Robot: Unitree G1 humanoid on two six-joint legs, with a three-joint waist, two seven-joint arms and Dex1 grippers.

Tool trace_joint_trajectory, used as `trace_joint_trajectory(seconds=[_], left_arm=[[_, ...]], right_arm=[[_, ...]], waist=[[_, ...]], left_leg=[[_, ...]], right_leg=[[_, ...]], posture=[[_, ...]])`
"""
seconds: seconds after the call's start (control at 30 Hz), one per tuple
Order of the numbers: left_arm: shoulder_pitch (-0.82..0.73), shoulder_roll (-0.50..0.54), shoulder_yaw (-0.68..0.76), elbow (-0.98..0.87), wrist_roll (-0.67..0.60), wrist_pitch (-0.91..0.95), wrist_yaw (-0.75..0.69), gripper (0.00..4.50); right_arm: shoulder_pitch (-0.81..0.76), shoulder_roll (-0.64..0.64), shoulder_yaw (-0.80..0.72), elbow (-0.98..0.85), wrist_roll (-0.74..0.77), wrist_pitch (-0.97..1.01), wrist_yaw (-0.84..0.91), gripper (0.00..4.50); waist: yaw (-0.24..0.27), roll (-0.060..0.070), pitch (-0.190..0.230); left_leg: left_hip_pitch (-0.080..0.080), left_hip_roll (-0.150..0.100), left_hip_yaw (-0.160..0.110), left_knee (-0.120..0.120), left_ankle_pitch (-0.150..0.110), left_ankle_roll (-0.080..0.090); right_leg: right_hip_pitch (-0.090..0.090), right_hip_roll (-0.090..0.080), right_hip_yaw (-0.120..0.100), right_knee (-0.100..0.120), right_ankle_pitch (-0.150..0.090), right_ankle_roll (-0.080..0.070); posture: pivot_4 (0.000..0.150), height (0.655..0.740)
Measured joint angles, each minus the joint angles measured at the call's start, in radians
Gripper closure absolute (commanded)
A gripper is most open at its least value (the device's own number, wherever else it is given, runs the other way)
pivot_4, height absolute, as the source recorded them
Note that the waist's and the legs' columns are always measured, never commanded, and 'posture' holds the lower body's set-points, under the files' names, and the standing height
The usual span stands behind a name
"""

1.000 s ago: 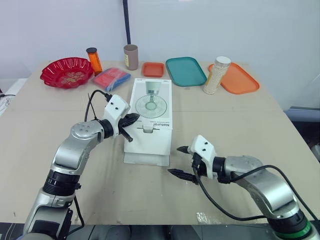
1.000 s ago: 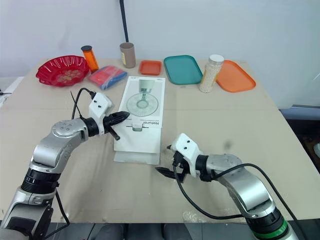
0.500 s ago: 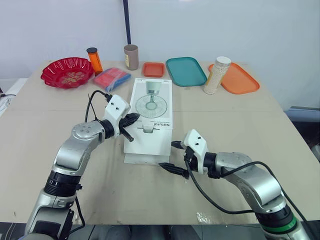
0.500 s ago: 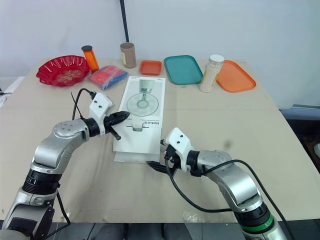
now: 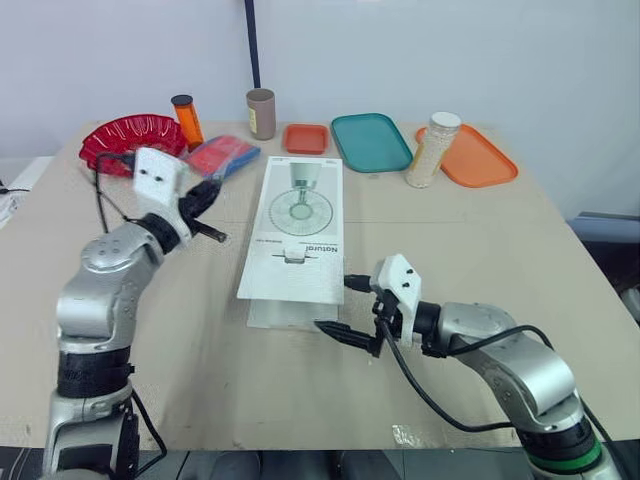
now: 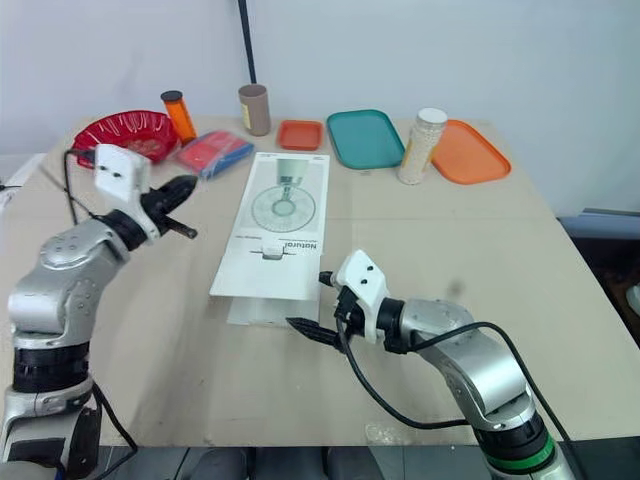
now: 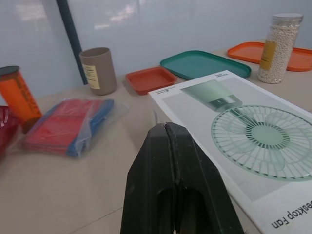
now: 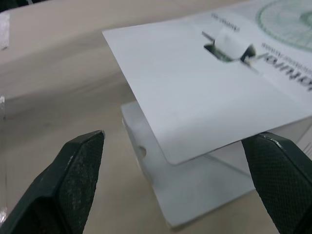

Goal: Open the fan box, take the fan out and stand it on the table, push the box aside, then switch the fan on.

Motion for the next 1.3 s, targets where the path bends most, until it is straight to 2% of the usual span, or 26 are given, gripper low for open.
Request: trace_joint_trajectory(seconds=[0.23, 0.43, 0.6, 0.83, 1.03, 1.3], left_arm=[[0.083, 0.027, 0.022, -0.037, -0.009, 0.013, 0.037, 4.46], [0.090, 0.029, 0.020, -0.049, -0.010, 0.007, 0.038, 4.46], [0.080, 0.027, 0.006, -0.065, -0.020, -0.003, 0.036, 4.46], [0.020, 0.043, -0.003, -0.083, -0.041, -0.004, 0.029, 4.46], [0.010, 0.064, -0.064, -0.085, -0.060, 0.033, -0.016, 4.46], [-0.056, 0.079, -0.286, -0.057, -0.048, 0.079, -0.132, 4.46]], right_arm=[[-0.086, 0.008, -0.071, 0.024, 0.029, -0.012, -0.010, 0.00], [-0.151, 0.059, -0.063, 0.106, 0.015, -0.012, -0.060, 0.00], [-0.235, 0.111, -0.001, 0.240, -0.071, -0.029, -0.127, 0.00], [-0.245, 0.130, 0.001, 0.266, -0.083, 0.008, -0.150, 0.00], [-0.247, 0.130, 0.012, 0.286, -0.110, 0.020, -0.166, 0.00], [-0.247, 0.142, 0.013, 0.286, -0.131, 0.044, -0.186, 0.00]], waist=[[0.000, 0.000, 0.000], [0.000, 0.000, 0.000], [-0.002, 0.000, 0.000], [-0.001, 0.000, 0.000], [-0.001, 0.000, 0.000], [-0.001, 0.000, 0.000]], left_leg=[[0.000, 0.000, 0.000, 0.000, 0.000, 0.000], [0.000, 0.000, 0.000, 0.000, 0.000, 0.000], [0.000, 0.001, 0.000, 0.000, 0.000, -0.001], [-0.001, 0.000, 0.000, 0.000, 0.000, -0.001], [-0.001, 0.000, 0.000, 0.000, 0.000, -0.001], [0.000, 0.000, 0.000, 0.000, 0.000, -0.001]], right_leg=[[0.000, 0.000, 0.000, 0.000, 0.000, 0.000], [0.000, 0.000, 0.000, 0.000, 0.000, 0.000], [0.000, 0.001, 0.000, 0.001, 0.001, -0.001], [-0.001, 0.000, 0.000, 0.000, 0.001, -0.001], [-0.001, 0.000, 0.000, 0.000, 0.001, -0.001], [-0.001, 0.000, 0.000, 0.000, 0.001, -0.001]], posture=[[0.150, 0.7400], [0.150, 0.7400], [0.150, 0.7400], [0.150, 0.7400], [0.150, 0.7400], [0.150, 0.7400]])
